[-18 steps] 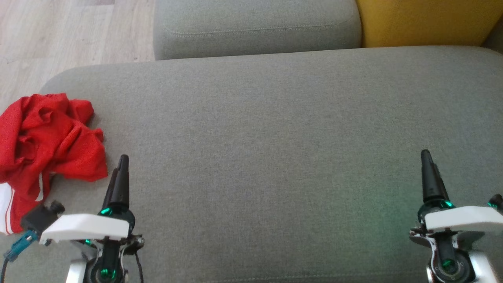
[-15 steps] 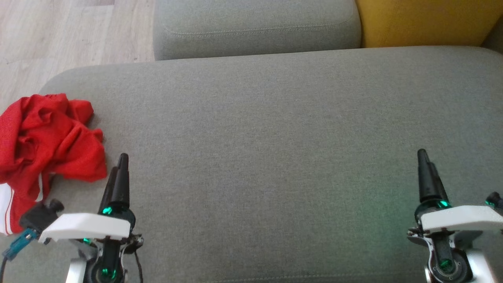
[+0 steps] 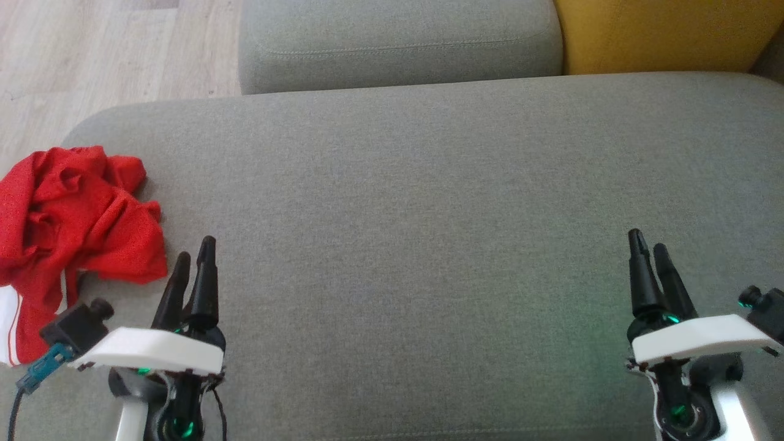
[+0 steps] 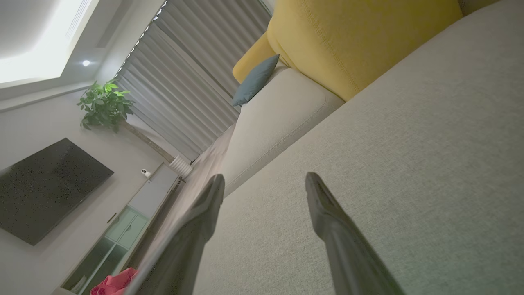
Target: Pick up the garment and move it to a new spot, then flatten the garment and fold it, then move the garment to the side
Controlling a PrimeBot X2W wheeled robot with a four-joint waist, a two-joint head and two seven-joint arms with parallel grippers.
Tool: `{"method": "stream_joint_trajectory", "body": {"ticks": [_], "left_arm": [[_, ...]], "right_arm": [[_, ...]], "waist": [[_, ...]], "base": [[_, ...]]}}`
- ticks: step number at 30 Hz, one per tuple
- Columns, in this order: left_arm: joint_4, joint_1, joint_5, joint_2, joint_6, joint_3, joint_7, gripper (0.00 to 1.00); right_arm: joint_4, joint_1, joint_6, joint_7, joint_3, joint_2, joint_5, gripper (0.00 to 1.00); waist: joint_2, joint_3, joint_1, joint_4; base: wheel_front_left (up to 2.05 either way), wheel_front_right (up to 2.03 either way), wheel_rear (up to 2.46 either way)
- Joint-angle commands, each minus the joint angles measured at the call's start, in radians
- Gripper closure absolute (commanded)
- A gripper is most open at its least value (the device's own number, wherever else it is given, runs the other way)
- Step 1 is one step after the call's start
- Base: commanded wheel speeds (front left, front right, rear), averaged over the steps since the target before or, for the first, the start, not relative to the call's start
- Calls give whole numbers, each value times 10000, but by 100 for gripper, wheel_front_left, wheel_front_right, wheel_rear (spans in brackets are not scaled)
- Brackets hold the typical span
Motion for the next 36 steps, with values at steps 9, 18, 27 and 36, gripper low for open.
{"method": "stream_joint_trajectory", "body": {"ticks": [9,18,27,36], "left_arm": [[-480,-699,1306,305,81,-20,-356,0],[-345,-725,2546,437,243,-190,-619,0],[-138,-750,3654,534,418,-306,-882,0],[112,-774,4677,572,576,-392,-1145,0]], "right_arm": [[-432,-550,25,-257,330,-233,-1293,0],[-405,-514,28,-415,515,-193,-2473,0],[-320,-489,31,-564,643,-135,-3640,0],[-176,-439,33,-714,568,-18,-4708,0]], "waist": [[-1,0,0,14],[-1,1,0,19],[-1,-1,0,30],[-1,-3,0,39]], "base": [[0,0,0],[0,0,0],[0,0,0],[0,0,0]]}}
